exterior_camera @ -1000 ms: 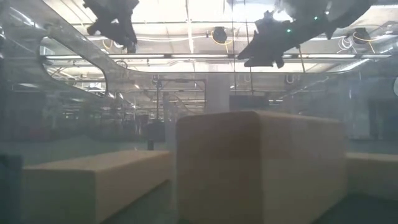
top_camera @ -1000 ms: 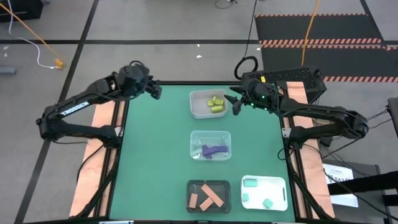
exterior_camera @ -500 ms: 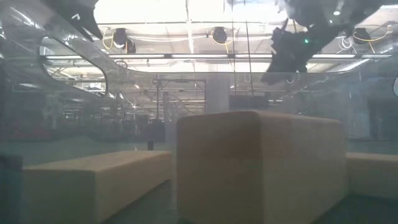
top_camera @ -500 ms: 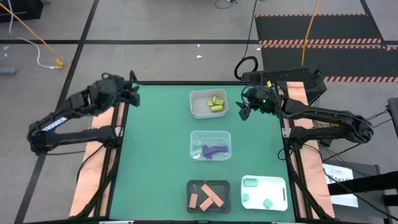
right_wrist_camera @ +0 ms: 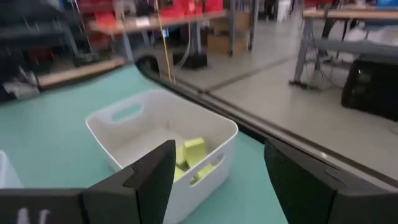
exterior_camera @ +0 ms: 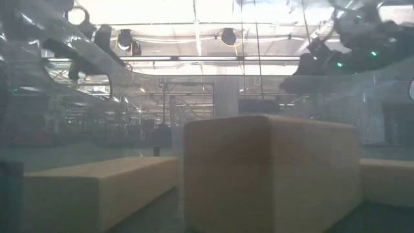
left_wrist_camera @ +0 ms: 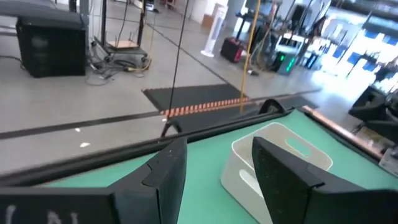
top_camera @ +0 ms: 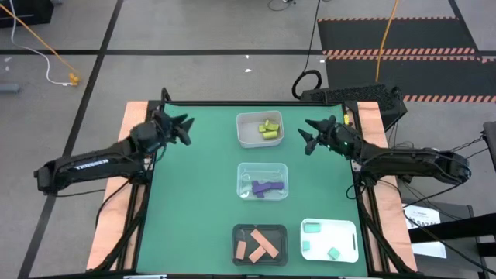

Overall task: Sort & place blocks by color
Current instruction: Return to Home Position

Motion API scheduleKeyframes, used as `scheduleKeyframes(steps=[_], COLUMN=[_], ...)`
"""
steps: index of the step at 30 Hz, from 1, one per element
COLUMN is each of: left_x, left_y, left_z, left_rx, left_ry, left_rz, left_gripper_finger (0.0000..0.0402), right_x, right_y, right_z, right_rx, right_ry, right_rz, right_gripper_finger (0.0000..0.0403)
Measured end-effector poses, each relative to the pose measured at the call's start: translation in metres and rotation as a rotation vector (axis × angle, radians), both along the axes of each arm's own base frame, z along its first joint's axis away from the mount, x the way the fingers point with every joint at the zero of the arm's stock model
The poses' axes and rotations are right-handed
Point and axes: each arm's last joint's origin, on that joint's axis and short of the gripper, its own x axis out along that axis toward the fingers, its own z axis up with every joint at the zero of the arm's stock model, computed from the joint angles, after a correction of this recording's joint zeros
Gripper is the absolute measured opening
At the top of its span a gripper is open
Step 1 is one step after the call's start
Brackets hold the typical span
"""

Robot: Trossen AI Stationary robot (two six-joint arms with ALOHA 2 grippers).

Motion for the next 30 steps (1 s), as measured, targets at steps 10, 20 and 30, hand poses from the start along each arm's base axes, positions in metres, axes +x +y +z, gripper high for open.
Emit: scheduleKeyframes(steps=[10,20,30], left_x=[-0.007,-0.011,-0.011], left_y=[-0.003,-0.004,-0.004], left_z=[-0.061,-0.081,-0.081], left_rx=[-0.052,-0.133,-0.109], left_ry=[-0.153,-0.115,-0.089], left_rz=[0.014,0.044,0.042], left_gripper_finger=[0.0182,0.0182,0.0182], right_x=[-0.017,-0.017,-0.017], right_y=[0.008,0.008,0.008], right_z=[-0.020,-0.022,-0.022], right_rx=[0.032,0.045,0.044], right_ry=[-0.198,-0.175,-0.176], right_rz=[-0.018,-0.019,-0.016], right_gripper_finger=[0.0235,0.0235,0.0235])
